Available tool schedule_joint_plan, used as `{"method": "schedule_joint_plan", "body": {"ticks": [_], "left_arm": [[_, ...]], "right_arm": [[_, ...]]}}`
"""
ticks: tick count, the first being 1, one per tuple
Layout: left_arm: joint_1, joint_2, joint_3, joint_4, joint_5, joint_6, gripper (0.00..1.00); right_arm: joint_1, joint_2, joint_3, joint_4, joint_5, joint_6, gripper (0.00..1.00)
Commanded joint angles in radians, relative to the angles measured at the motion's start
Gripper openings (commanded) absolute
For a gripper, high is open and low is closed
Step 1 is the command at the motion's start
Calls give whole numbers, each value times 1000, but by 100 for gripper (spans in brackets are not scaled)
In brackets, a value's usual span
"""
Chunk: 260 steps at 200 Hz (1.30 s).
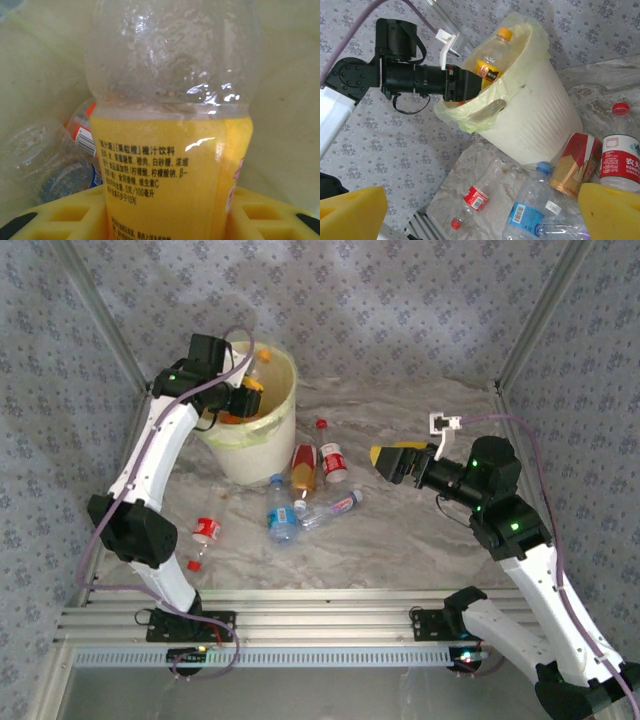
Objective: Put the plastic bottles in the bin
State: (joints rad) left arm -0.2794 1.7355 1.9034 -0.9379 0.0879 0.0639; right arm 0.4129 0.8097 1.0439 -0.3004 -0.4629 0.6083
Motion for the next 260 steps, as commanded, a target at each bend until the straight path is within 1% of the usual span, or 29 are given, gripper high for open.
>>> {"method": "schedule_joint_plan", "body": {"ticks": [1,24,91,123,146,150,172,192,206,227,260], "left_arm": [[5,-11,-13,21,-15,18,47],[8,6,-14,8,-15,15,48],[12,38,-3,-12,-11,-26,59],[14,35,29,-25,2,-41,65],[14,27,42,-37,12,-51,72],[14,26,71,-39,12,-53,74],[14,12,103,-48,20,-63,81],[15,-7,131,-47,47,-75,86],[14,-25,143,-40,74,-87,88],[14,-73,135,-8,136,-106,90],[11,-174,87,52,218,-144,95]], "right_arm": [[4,-12,-10,9,6,-10,100],[5,-13,-16,10,6,-5,100],[6,-11,-27,7,12,-4,100],[5,-3,-32,4,15,-3,100],[6,9,-35,2,14,-3,100],[6,11,-37,2,14,-4,100],[6,20,-43,-1,18,-7,100],[7,29,-50,-8,24,-17,100],[9,38,-56,-16,30,-30,100],[15,63,-62,-43,34,-61,95],[40,113,-68,-88,75,-89,90]]}}
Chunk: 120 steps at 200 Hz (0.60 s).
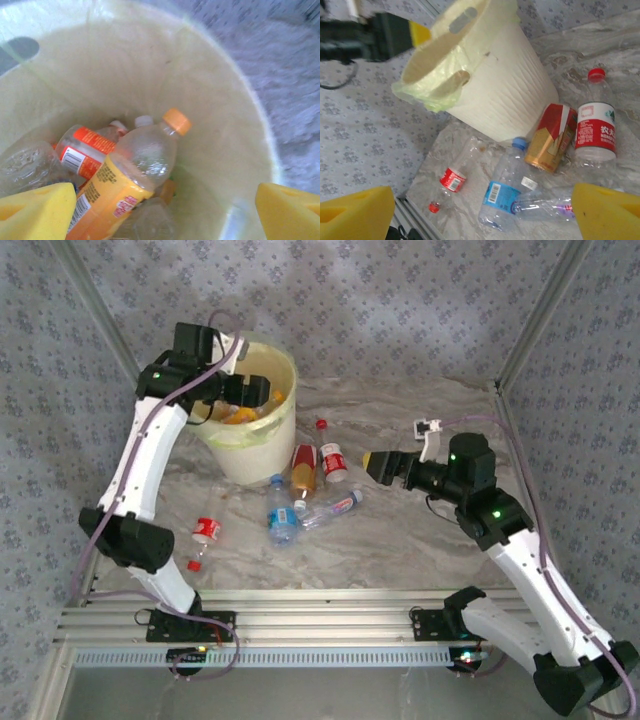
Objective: Put the plastic bottles in the bin
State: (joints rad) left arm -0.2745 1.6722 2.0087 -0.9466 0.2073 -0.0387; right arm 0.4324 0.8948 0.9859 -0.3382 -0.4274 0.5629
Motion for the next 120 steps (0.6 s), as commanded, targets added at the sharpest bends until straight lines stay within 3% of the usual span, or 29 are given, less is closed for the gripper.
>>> {"method": "schedule_joint_plan", "body": {"ticks": [1,41,87,120], "left_arm": [[5,-114,-20,63,101,-43,95],[-29,-263,-177,147,203,-120,100],[-147,-413,-389,207,226,-171,100],[-236,-475,-517,229,227,-175,100]], "right_arm": [[21,29,-11,-51,43,-43,90],[77,112,-10,-137,205,-25,85],[86,211,-49,-139,266,59,84],[78,235,-152,-57,329,297,81]]}}
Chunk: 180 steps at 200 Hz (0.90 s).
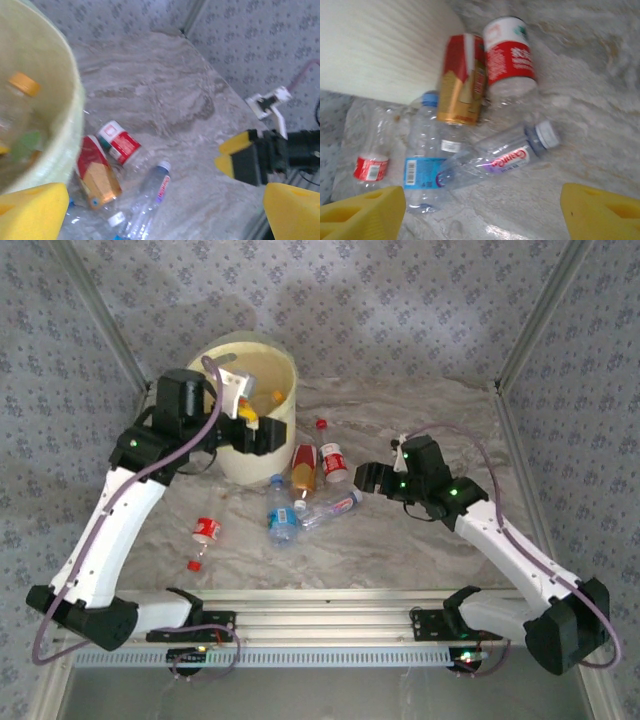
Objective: Put the plastic bottles in the bin
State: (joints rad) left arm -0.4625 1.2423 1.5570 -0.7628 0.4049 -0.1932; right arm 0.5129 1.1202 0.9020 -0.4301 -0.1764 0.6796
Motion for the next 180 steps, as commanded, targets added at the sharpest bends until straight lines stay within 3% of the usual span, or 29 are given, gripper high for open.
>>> {"method": "schedule_joint_plan", "body": {"ticks": [1,63,108,180], "left_arm": [[-50,-46,-69,46,31,-19,100],[-99,-57,-226,128,194,-37,100],[-123,-59,-267,148,200,6,100],[-144,-39,-298,116,187,71,100]], "right_arm": [[-2,11,-72,38,79,188,81],[-10,83,-216,264,110,480,70],[4,173,-280,438,143,656,65],[12,340,-262,589,151,744,62]]}}
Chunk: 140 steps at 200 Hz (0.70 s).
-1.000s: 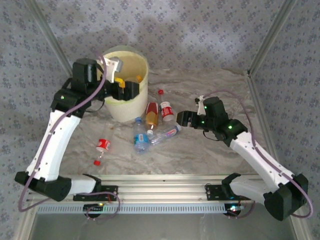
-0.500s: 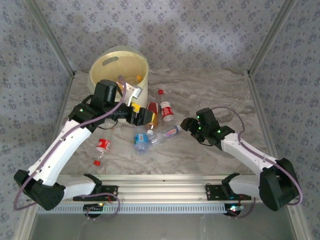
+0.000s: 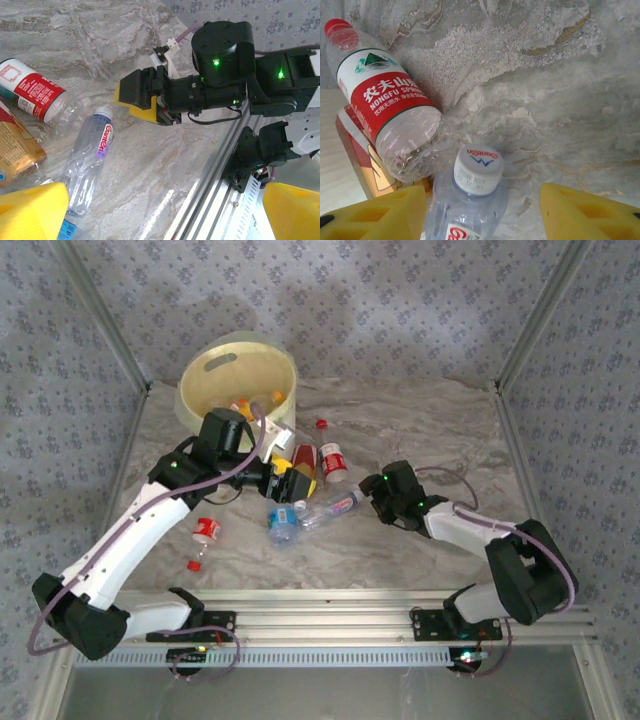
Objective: Put the plastic bottles in the bin
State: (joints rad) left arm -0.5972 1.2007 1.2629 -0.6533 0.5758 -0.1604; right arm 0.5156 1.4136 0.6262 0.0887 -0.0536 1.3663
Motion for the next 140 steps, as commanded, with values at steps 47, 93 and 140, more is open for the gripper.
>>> {"method": "schedule_joint_plan", "body": {"ticks": [47,93,140], "left_arm": [[-12,19,-3,-3,24,41,100],[-13,19,-2,-4,24,36,98],[-22,25,0,-8,21,29,98]], "right_arm": [[30,125,28,136,34,91,59],[42,186,36,199,29,108,58],[44,220,43,234,34,117,50]]}}
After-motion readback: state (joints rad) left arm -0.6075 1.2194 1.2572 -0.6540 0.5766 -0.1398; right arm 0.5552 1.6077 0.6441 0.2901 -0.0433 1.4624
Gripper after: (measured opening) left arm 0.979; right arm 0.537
